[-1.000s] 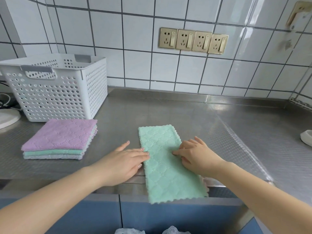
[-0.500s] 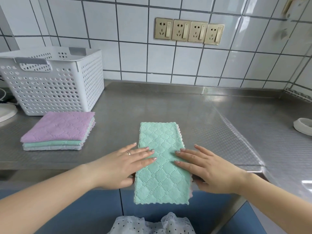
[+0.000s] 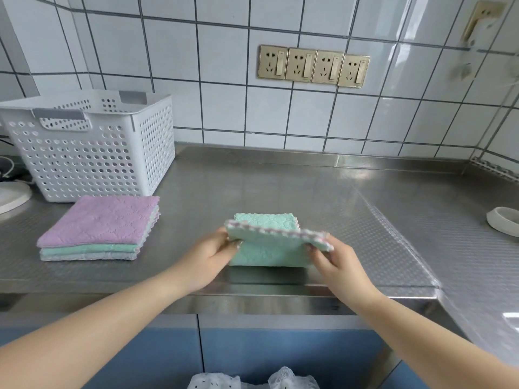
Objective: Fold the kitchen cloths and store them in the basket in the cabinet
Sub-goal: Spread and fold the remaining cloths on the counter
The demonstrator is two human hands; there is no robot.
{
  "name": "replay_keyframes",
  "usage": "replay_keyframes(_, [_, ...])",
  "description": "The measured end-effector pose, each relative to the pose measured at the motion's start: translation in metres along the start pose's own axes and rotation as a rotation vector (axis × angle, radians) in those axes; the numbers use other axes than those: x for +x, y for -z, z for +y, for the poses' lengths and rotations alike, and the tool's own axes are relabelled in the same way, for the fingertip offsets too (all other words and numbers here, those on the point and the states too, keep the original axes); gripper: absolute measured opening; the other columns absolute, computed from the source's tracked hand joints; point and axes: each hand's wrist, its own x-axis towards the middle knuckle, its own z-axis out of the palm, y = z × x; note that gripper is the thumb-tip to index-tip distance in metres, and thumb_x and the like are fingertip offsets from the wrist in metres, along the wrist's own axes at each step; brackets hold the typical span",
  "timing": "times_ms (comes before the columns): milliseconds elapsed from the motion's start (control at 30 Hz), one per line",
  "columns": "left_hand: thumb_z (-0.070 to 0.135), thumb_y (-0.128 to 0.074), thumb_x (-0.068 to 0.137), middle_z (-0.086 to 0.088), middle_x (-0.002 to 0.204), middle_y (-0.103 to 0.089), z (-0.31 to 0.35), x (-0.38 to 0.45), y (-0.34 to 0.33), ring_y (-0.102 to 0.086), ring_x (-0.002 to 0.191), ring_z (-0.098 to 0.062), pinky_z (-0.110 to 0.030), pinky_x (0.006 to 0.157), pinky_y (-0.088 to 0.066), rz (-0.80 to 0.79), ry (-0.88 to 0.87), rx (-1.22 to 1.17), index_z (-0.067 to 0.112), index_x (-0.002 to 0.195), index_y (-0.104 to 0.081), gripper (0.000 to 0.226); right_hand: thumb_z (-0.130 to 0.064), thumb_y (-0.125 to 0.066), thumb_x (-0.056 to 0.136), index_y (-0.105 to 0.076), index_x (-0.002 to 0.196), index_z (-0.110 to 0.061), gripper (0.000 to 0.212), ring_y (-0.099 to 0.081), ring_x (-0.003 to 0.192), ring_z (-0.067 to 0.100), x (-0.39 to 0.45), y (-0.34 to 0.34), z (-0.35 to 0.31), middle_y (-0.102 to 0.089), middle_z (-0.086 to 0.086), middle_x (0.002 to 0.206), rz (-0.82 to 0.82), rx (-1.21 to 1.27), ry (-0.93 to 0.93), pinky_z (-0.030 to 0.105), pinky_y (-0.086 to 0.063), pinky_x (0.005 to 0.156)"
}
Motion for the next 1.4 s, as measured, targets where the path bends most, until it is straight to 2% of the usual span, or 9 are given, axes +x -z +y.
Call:
replay_keyframes(133, [0.018, -0.047, 0.097, -0.019, 0.108, -0.066, 0.002, 0.020, -0.004, -0.058, 0.091, -0.016, -0.047, 0.094, -0.045, 0.054, 0.120, -0.162, 0.018, 0.113, -0.055, 0.017, -0.027, -0.054, 0.092, -0.055, 0.072, -0.018, 0.022, -0.038, 0.053, 0.004, 0.033, -0.012, 0.001, -0.045, -0.010, 0.058, 0.087, 0.085, -0.157, 0.018, -0.031, 0.050])
replay_keyframes(267, [0.013, -0.044, 0.099, 0.002, 0.106, -0.069, 0.007, 0.037, -0.007, -0.065, 0.097, -0.010, -0.031, 0.092, -0.049, 0.081, 0.176, -0.242, 0.019, 0.143, -0.032, 0.046, -0.029, -0.055, 0.091, -0.057, 0.083, -0.007, 0.024, -0.051, 0.068, 0.014, 0.062, -0.020, 0.012, -0.059, 0.008, 0.073, 0.104, 0.054, -0.278, 0.030, -0.039, 0.058])
replay_keyframes(400, [0.023, -0.046, 0.098, -0.009, 0.077, -0.050, 0.000, 0.053, -0.009, -0.044, 0.065, -0.015, -0.024, 0.061, -0.034, 0.100, 0.341, -0.016, 0.028, 0.149, 0.008, 0.075, -0.030, -0.056, 0.090, -0.048, 0.071, -0.013, 0.026, -0.046, 0.062, 0.012, 0.081, -0.025, 0.022, -0.053, -0.004, 0.066, 0.041, -0.178, -0.334, 0.025, -0.032, 0.052])
replay_keyframes(700, [0.025, -0.055, 0.093, -0.008, 0.141, -0.046, -0.016, 0.075, -0.006, -0.046, 0.127, -0.025, -0.040, 0.109, -0.035, 0.038, 0.588, -0.048, 0.024, 0.149, 0.009, 0.086, -0.029, -0.059, 0.086, -0.049, 0.066, -0.018, 0.025, -0.051, 0.068, 0.018, 0.095, -0.028, 0.034, -0.052, -0.006, 0.062, -0.047, -0.340, -0.416, 0.024, -0.031, 0.049])
replay_keyframes(767, [0.023, -0.057, 0.092, -0.008, 0.144, -0.043, -0.017, 0.079, -0.005, -0.049, 0.124, -0.026, -0.044, 0.102, -0.044, 0.044, 0.640, -0.140, 0.024, 0.149, 0.009, 0.087, -0.033, -0.059, 0.086, -0.061, 0.088, -0.019, 0.014, -0.058, 0.084, 0.020, 0.098, -0.026, 0.033, -0.063, -0.003, 0.083, -0.095, -0.319, -0.462, 0.025, -0.039, 0.059])
replay_keyframes(833, [0.024, -0.056, 0.092, -0.006, 0.129, -0.055, -0.009, 0.078, 0.000, -0.062, 0.103, -0.021, -0.038, 0.083, -0.055, 0.020, 0.670, -0.191, 0.025, 0.149, 0.010, 0.088, -0.040, -0.058, 0.087, -0.053, 0.127, -0.015, 0.047, -0.058, 0.105, 0.024, 0.101, -0.021, 0.031, -0.062, 0.005, 0.117, -0.124, -0.330, -0.516, 0.027, -0.045, 0.076])
replay_keyframes(1000, [0.032, -0.046, 0.096, -0.011, 0.145, -0.035, 0.002, 0.074, 0.005, -0.034, 0.133, -0.030, -0.036, 0.108, -0.027, 0.054, 0.245, 0.666, 0.013, 0.150, -0.014, 0.065, -0.045, -0.046, 0.093, -0.033, 0.143, -0.019, 0.058, -0.040, 0.129, 0.028, 0.104, -0.012, 0.020, -0.037, 0.009, 0.144, -0.030, -0.642, -0.306, 0.041, -0.037, 0.101])
replay_keyframes(1100, [0.020, -0.038, 0.097, -0.008, 0.155, -0.025, 0.012, 0.081, -0.017, -0.020, 0.143, -0.023, -0.034, 0.116, -0.016, -0.058, 0.066, 0.739, 0.009, 0.145, -0.030, 0.050, -0.038, -0.040, 0.096, -0.040, 0.138, -0.020, 0.046, -0.036, 0.133, 0.025, 0.102, -0.041, 0.006, -0.036, 0.003, 0.148, -0.130, -0.724, -0.130, 0.045, -0.024, 0.110])
replay_keyframes(1400, [0.037, -0.023, 0.099, 0.001, 0.160, 0.001, -0.015, 0.075, -0.036, 0.002, 0.146, -0.014, -0.042, 0.118, 0.001, -0.269, 0.234, 0.829, 0.018, 0.151, -0.008, 0.057, -0.041, -0.023, 0.099, -0.027, 0.144, -0.026, 0.047, -0.009, 0.145, 0.013, 0.086, -0.068, 0.027, -0.017, -0.006, 0.156, -0.335, -0.772, -0.121, 0.058, -0.006, 0.112])
